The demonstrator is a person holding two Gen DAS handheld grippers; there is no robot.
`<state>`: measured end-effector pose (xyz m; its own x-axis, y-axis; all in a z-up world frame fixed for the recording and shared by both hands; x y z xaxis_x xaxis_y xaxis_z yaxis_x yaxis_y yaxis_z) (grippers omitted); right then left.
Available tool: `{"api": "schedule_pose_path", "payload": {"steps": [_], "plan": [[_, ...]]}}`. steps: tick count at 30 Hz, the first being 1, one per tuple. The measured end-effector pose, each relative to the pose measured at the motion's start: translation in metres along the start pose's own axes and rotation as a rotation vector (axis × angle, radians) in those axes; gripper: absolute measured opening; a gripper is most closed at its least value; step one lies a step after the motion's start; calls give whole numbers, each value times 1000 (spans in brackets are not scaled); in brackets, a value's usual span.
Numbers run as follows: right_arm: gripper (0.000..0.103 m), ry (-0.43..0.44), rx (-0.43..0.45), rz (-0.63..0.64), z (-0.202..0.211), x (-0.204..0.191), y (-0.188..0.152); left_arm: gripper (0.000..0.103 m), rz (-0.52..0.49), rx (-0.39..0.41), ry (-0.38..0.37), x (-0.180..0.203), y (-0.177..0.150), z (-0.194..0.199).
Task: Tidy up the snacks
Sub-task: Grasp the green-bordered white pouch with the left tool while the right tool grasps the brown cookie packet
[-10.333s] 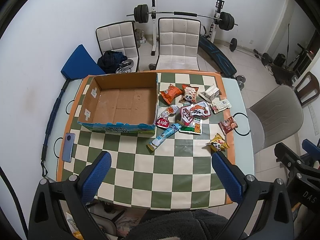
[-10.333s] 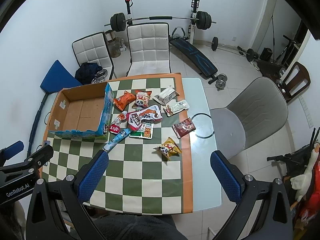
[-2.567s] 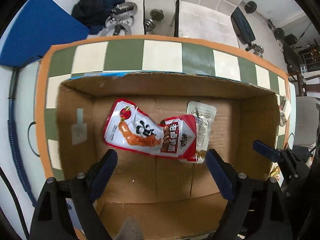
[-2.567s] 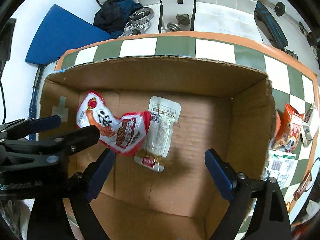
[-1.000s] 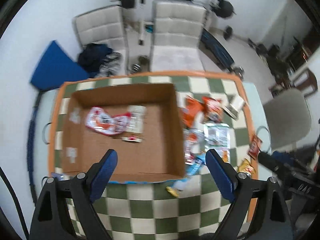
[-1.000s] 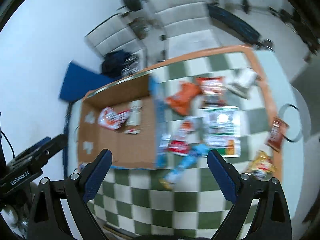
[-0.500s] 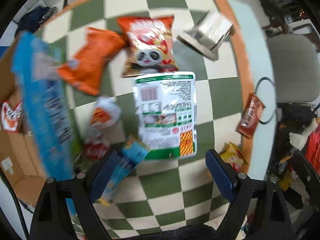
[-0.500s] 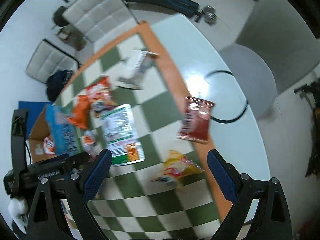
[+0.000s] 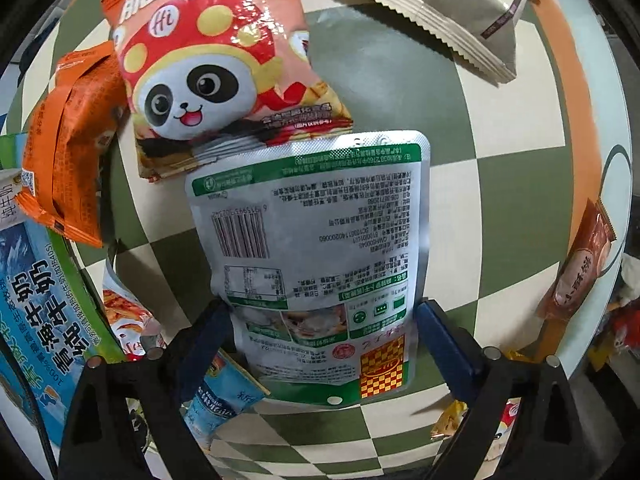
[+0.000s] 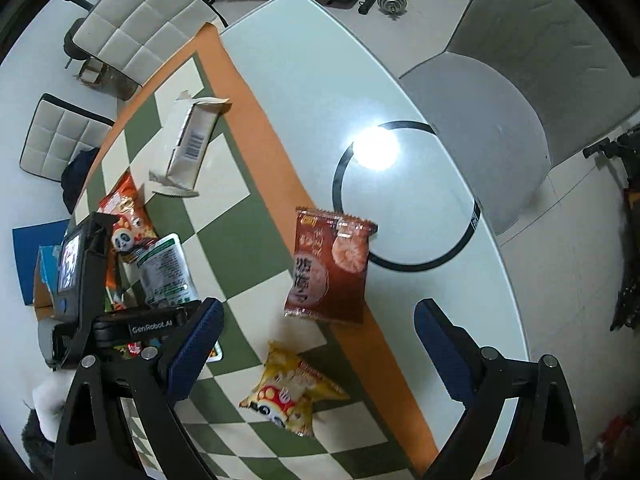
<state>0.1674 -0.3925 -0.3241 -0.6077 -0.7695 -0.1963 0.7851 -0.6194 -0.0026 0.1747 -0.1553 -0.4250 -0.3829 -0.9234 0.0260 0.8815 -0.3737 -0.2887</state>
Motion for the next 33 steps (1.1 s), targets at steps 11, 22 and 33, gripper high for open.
{"api": "schedule_pose_path", "payload": {"steps": [11,22,33], "plan": [[95,-76,-127,-18,-69,2,23,12,2,91,-10,0,-33,31],[83,-72,-172,-35,-85,-2,20,40,83,37,-155,-48,-19,33],[83,-75,-176,-14,-85,-2,20,100,67,32,-25,-25,-10,0]]}}
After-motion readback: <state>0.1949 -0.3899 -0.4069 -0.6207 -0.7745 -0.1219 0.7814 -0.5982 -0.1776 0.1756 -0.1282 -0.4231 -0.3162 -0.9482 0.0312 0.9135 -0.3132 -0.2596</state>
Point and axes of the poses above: each gripper's, at about its wrist camera, not at the fingertips, and z roughly against the way its jaws point, x to its right, y to its top, the point moved 3 cm from there along -z, roughly the way its jaws point, and after that the axes turned 1 degree about x, right-handed, at the moved point
